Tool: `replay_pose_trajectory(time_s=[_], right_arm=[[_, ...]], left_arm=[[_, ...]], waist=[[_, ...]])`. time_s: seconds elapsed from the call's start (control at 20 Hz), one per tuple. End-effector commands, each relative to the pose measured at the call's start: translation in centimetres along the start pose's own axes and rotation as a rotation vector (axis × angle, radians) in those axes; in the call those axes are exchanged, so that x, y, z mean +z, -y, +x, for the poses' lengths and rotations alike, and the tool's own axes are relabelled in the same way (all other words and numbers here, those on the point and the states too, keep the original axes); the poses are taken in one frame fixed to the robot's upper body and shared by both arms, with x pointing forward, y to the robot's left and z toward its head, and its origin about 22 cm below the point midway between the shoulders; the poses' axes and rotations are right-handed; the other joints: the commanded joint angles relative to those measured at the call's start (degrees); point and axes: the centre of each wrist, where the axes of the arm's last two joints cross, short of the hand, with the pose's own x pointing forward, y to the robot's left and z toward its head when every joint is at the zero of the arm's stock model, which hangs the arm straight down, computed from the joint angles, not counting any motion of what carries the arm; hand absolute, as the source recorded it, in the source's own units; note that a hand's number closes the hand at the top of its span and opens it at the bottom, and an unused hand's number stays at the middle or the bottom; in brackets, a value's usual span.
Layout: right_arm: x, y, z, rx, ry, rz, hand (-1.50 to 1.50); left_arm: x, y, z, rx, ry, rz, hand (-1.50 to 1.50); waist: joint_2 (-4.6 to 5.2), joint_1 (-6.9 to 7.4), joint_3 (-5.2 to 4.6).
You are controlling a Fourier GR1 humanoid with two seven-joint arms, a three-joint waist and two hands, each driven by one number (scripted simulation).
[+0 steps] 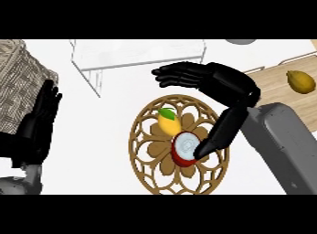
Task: Pick the can from the placemat and place it in the tiered shelf
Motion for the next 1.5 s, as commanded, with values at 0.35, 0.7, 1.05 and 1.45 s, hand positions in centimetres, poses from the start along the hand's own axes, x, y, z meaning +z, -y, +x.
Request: replay_pose_trajectory(time_s=[0.35, 0.7, 1.05, 1.45], right_arm=[[-2.1, -2.7, 12.2, 0.682, -0.206, 0.419, -1.5], [-1.5, -7.9, 12.3, 1.031, -0.343, 0.442, -1.5], [-2.5, -12.2, 7.9, 1.151, -0.439, 0.392, -1.5], [-1.8, -11.1, 5.9, 1.362, -0.623, 0.391, -1.5]], left_arm=[[0.5, -0.8, -0.5, -0.008, -0.028, 0.014, 0.0], [0.0, -1.0, 1.0, -0.003, -0.022, 0.03, 0.0], [1.2, -0.7, 0.6, -0.002, -0.034, 0.029, 0.0], [1.1, -1.0, -1.8, -0.005, -0.034, 0.031, 0.0]], waist=[[-0.82, -0.91, -0.12], [-0.69, -1.6, 0.0], [-0.37, -0.73, 0.01], [-0.22, -1.01, -0.02]])
